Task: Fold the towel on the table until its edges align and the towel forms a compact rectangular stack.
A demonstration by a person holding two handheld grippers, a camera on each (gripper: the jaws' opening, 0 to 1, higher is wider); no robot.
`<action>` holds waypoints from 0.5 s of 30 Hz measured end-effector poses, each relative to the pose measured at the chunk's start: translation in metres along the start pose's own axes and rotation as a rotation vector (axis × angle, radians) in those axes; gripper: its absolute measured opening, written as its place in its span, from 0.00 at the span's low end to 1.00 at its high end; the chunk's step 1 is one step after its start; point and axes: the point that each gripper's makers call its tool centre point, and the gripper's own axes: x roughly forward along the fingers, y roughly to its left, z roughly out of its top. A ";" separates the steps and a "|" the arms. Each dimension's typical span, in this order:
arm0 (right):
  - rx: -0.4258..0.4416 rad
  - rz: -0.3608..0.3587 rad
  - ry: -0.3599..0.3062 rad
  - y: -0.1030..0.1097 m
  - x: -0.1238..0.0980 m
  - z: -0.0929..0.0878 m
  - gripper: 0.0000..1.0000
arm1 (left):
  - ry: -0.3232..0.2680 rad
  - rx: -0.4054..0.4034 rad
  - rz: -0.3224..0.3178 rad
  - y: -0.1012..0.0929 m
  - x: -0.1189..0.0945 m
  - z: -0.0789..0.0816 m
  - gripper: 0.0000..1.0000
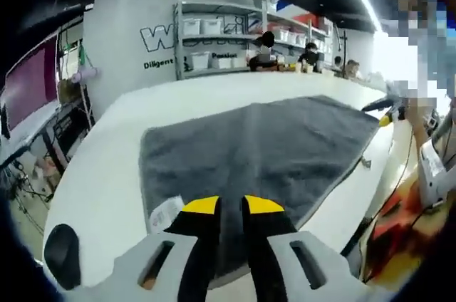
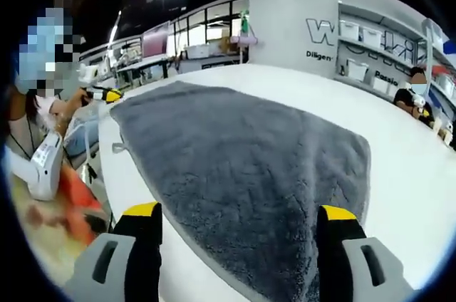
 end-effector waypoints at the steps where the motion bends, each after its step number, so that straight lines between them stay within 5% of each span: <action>1: -0.009 0.009 -0.001 0.002 0.002 0.001 0.91 | -0.031 0.017 -0.031 -0.011 0.008 0.007 0.19; 5: -0.026 0.029 0.004 0.008 0.007 0.002 0.90 | -0.046 0.072 -0.160 -0.055 0.034 0.011 0.30; 9: -0.033 0.026 0.011 0.007 0.005 0.001 0.89 | -0.045 0.126 -0.268 -0.094 0.053 0.012 0.31; 15: -0.024 0.021 0.003 0.004 0.002 -0.001 0.88 | -0.040 0.076 -0.415 -0.132 0.073 0.010 0.30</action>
